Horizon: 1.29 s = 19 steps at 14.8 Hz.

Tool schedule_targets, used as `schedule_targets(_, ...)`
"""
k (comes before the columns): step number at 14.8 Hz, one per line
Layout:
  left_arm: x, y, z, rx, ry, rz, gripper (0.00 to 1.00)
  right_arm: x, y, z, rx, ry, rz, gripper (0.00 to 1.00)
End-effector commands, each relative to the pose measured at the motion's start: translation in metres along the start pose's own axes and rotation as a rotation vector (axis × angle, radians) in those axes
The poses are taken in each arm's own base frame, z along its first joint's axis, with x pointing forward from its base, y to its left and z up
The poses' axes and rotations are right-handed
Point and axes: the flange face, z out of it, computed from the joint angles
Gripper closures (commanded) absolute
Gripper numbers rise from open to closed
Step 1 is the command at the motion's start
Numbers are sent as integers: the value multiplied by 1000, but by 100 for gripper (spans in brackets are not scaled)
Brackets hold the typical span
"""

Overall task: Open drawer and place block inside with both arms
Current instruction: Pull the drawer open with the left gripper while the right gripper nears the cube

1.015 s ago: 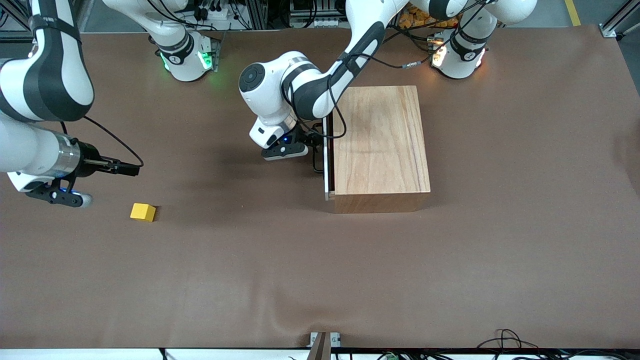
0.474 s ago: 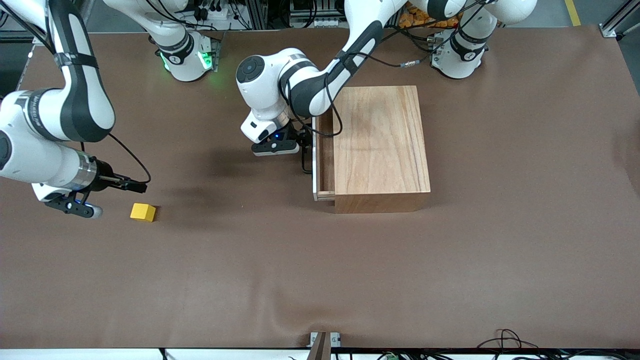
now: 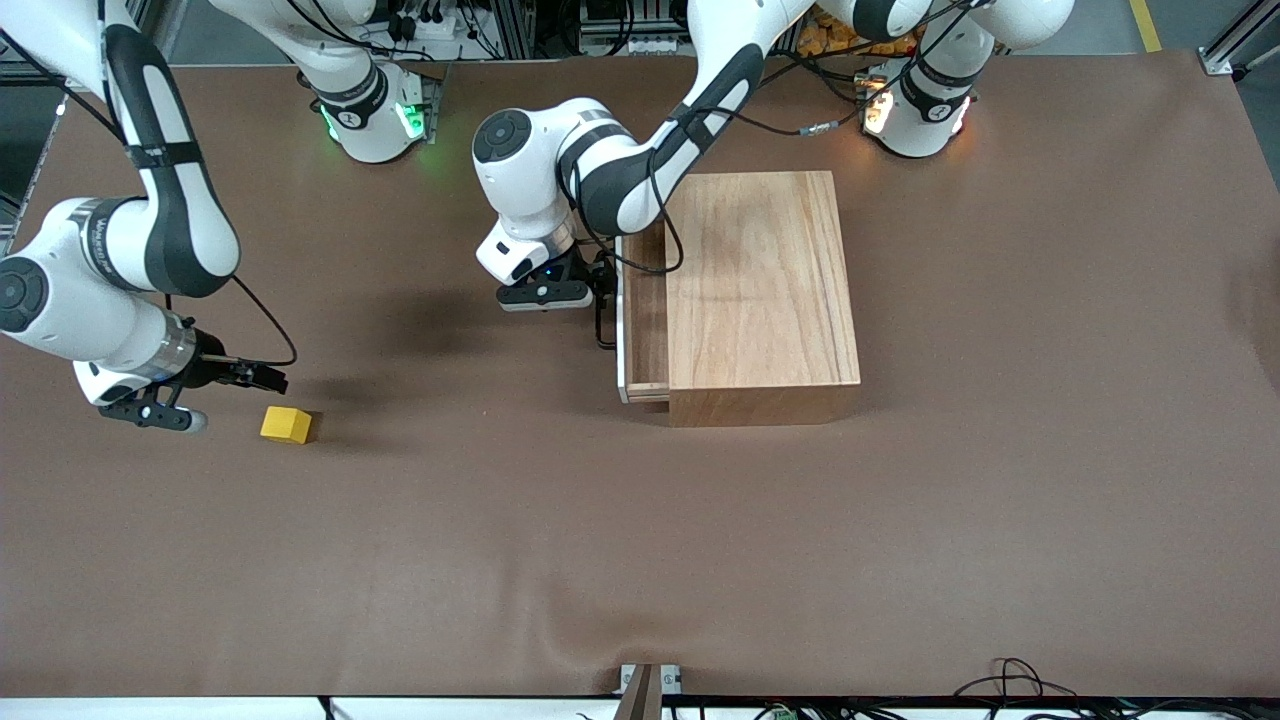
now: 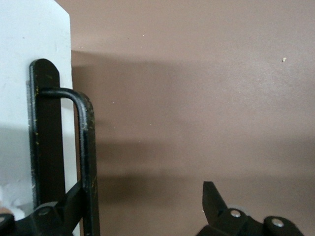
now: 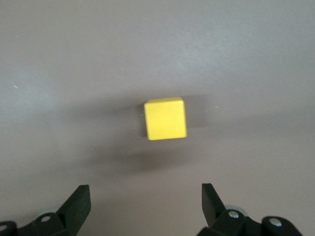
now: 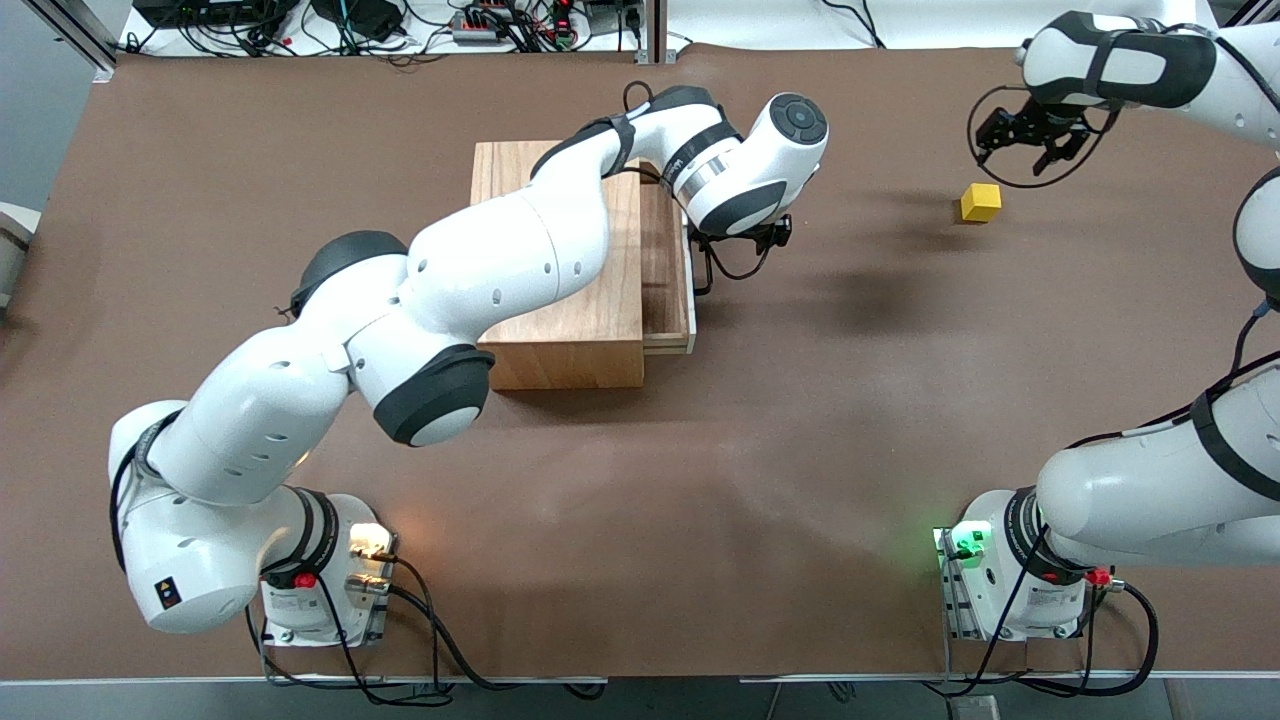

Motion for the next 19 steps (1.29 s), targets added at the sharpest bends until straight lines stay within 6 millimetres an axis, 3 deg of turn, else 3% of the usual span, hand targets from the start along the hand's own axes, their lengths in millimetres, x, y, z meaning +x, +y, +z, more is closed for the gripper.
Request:
schedule_targets(1,-4,15,11,-56,13,12,0,1,-6,30,-1,-26,-55,0)
schedule_targets(4,-7,21,0,-89,18,18,0,8,-1,48,1,33,-151,0)
schedule_targets(9,-4,28,-25,-141,44,17,0,-10,12,83,-12,171,-213,0)
schedule_targets(12,-4,32,-31,-170,56,19,0,0,17,86,-26,232,-284,0)
schedule_targets(16,-6,34,-31,-182,58,22,0,4,27,116,-18,234,-244,0)
schedule_targets(18,-5,29,-47,-165,49,18,0,8,37,122,-15,230,-222,0)
schedule_targets(19,-4,20,-67,-141,32,13,0,10,38,124,-15,229,-221,0)
